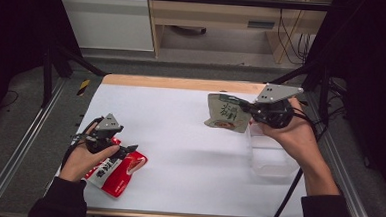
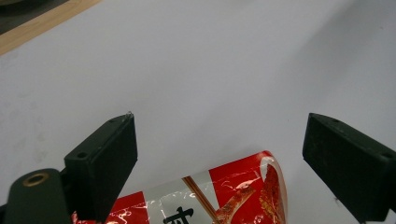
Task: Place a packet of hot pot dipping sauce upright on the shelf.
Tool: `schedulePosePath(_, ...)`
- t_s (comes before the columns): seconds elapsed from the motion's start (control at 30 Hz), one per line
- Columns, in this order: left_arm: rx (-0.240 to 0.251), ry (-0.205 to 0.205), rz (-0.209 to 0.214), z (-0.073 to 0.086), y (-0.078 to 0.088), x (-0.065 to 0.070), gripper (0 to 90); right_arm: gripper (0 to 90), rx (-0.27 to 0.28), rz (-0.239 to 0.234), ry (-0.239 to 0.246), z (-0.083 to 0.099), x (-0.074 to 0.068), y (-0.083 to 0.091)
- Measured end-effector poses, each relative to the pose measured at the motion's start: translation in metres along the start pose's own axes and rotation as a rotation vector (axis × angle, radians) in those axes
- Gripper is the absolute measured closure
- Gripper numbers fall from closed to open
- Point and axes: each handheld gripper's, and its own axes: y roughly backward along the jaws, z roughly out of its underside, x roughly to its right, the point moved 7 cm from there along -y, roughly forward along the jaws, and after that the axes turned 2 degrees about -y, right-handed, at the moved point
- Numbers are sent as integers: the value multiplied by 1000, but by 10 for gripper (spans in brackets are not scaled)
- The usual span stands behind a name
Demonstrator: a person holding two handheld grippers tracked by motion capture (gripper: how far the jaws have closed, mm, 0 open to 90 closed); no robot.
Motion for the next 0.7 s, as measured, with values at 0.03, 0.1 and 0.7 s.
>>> schedulePosePath(0.03, 0, 1, -4, 1, 0, -1, 103, 900, 3, 3, -6, 0, 2, 2)
schedulePosePath(0.1, 2, 8, -3, 1, 1, -2, 104, 900, 7, 8, -12, 2, 6, 5)
schedulePosePath(0.7, 2, 11, -9, 4, 4, -5, 103, 900, 21, 90, -65, 28, 45, 36)
